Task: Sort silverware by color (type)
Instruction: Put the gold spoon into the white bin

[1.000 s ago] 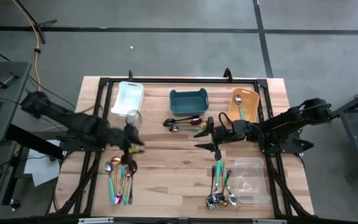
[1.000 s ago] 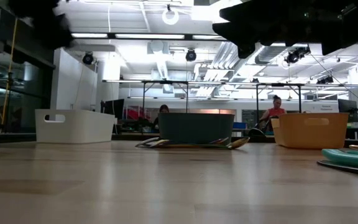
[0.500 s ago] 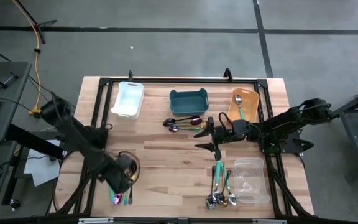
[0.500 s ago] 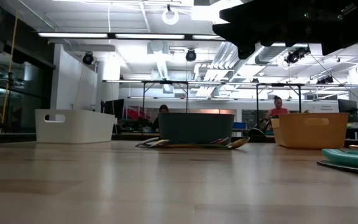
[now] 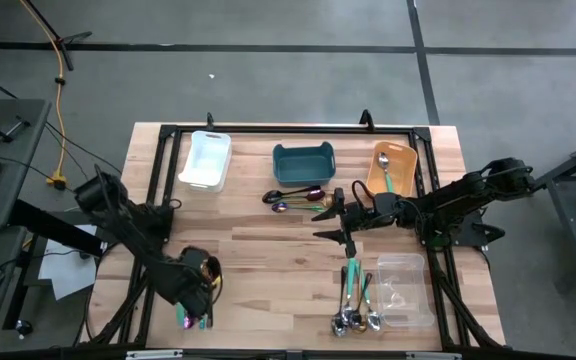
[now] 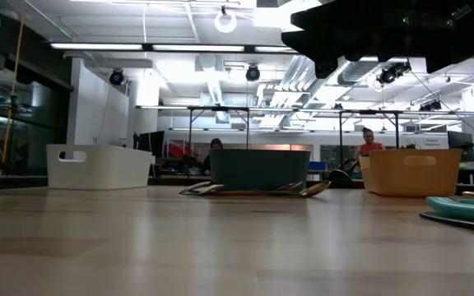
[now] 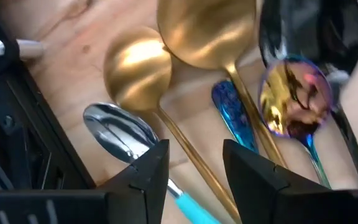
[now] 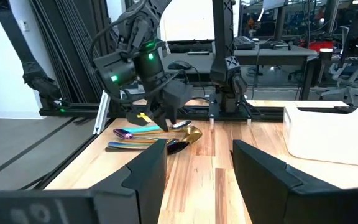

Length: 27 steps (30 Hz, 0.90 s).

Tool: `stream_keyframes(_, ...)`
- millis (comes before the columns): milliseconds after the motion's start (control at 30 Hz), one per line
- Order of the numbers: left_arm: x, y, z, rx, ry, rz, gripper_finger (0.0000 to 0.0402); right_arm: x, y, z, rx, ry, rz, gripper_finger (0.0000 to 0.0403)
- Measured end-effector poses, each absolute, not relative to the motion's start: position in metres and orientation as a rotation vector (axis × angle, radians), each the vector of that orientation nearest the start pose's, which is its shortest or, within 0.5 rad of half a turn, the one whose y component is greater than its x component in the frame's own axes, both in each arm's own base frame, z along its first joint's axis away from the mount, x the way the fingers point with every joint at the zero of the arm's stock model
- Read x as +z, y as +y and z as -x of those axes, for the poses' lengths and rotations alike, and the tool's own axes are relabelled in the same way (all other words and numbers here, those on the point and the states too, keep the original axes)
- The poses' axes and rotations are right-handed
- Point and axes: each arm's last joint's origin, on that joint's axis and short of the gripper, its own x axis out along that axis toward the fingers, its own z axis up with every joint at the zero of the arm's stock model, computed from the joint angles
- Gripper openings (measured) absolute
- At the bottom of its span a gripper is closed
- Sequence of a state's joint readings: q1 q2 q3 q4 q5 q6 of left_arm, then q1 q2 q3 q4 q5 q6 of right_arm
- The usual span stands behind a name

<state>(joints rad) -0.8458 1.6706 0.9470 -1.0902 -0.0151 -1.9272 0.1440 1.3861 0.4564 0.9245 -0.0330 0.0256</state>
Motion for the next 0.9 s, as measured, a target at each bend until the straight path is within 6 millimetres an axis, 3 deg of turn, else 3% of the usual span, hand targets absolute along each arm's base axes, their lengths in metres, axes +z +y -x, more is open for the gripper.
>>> stream_keyframes(233,0.142,-0.171,-0.161,1.115,1.446,0.667,0.0145,0.202,0.039,-0.260,0.177,0.008,-0.025,0.0177)
stream_keyframes(900,0.134,-0.172,-0.163,1.108,1.404,0.770,0.0131,0.202,0.039,-0.260,0.177,0.009,-0.025,0.0177)
